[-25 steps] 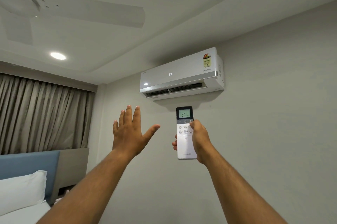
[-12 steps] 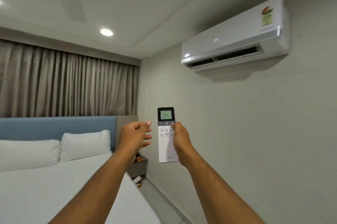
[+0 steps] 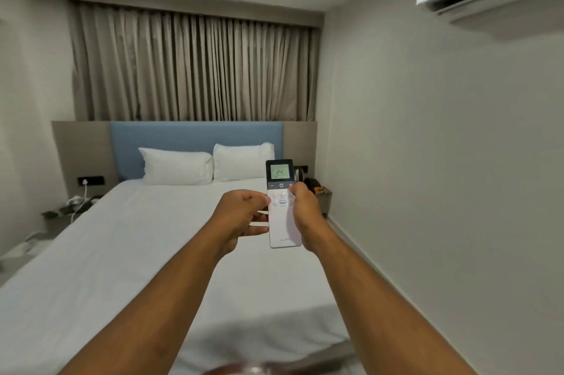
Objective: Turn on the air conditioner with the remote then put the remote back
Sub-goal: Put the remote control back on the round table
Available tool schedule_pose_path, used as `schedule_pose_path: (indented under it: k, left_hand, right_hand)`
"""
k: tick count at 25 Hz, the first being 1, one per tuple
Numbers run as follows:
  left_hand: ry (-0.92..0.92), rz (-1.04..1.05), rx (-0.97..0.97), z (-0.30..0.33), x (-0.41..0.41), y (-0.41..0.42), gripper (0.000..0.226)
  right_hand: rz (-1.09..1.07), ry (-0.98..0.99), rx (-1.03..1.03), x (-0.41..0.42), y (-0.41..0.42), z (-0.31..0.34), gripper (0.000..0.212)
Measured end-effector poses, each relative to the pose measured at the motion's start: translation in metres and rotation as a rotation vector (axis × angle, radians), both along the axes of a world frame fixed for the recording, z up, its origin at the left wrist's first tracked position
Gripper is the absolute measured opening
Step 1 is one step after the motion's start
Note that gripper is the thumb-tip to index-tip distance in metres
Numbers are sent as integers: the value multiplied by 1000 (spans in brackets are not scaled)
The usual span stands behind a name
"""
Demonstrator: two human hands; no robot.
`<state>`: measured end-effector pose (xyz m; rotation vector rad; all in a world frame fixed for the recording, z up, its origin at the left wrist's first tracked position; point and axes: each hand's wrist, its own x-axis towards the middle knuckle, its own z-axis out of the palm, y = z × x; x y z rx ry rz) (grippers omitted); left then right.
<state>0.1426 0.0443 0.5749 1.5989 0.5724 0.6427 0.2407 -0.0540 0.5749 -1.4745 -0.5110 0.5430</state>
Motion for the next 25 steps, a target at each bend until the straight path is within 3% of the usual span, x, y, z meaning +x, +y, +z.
schedule_pose_path:
  k: [4, 11, 18, 25]
  left_hand:
    - [125, 69, -141, -73, -14, 18, 12]
    - [391, 176, -407, -250, -58, 26, 14]
    - [612, 293, -602, -431, -100, -13, 15]
    - [753, 394, -709, -554, -129, -46, 15]
  right_hand:
    - [102, 122, -46, -10, 18, -76, 36]
    - [205, 232, -387, -49, 10, -259, 33]
    - [196, 304, -656, -96, -18, -432, 27]
    - [135, 385, -800, -131, -41, -556, 25]
